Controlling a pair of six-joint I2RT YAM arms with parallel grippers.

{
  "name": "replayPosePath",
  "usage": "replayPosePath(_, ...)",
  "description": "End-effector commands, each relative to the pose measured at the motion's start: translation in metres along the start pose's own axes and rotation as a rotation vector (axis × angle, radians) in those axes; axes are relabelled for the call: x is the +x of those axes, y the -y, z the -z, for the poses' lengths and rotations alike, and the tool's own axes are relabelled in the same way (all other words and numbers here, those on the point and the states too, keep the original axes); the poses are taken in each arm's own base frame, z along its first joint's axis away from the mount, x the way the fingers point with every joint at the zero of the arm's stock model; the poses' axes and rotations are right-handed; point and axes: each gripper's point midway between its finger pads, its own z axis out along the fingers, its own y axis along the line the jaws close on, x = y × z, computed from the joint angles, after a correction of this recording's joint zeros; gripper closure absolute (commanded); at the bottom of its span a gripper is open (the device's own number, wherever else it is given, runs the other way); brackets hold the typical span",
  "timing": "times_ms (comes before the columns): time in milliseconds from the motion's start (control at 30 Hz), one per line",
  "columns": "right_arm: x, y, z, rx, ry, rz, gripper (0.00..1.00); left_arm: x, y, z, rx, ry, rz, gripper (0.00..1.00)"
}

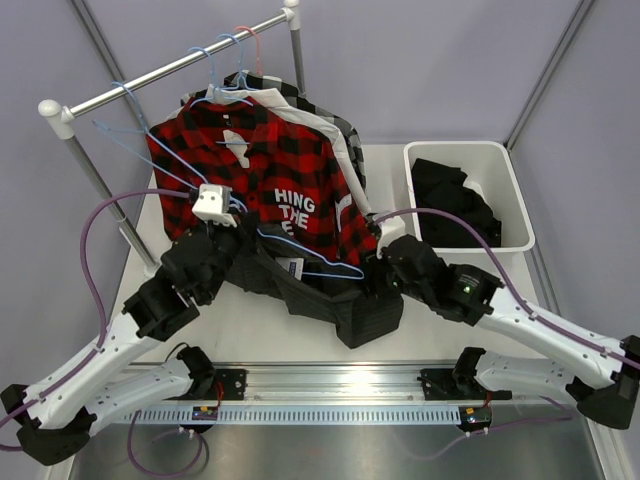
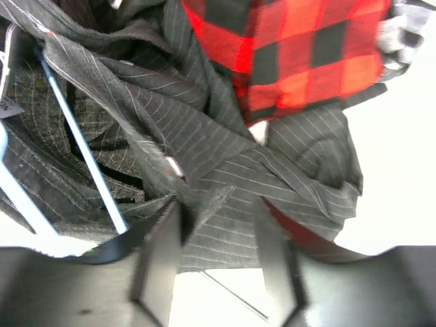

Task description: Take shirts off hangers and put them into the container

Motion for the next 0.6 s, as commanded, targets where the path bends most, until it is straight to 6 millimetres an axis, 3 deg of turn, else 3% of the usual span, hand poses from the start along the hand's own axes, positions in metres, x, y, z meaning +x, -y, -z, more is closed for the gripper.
replayPosePath(0,-0.023,0.020,0.038,0.069,0.082,0.024,0.43,-0.034,0.009,0.000,0.032,0.099,0.068,1.00)
replayPosePath(133,-0.039,0.038,0.080,0.121,0.147,0.066,0.35,-0.027,0.010,0.001,0.052,0.081,0.039,1.00)
replayPosePath(233,-0.056,0.031,0.105,0.061,0.205,0.099,0.32,-0.025,0.016,0.002,0.084,0.067,0.026,1.00)
replayPosePath(300,-0.067,0.017,0.114,-0.022,0.237,0.126,0.31,-0.021,0.022,0.000,0.113,0.052,0.020,1.00)
replayPosePath(400,-0.073,-0.005,0.112,-0.121,0.225,0.171,0.28,-0.017,0.031,-0.003,0.149,0.030,0.009,1.00)
replayPosePath(567,-0.075,-0.040,0.076,-0.245,0.163,0.239,0.28,-0.013,0.037,-0.006,0.172,0.013,0.007,1.00)
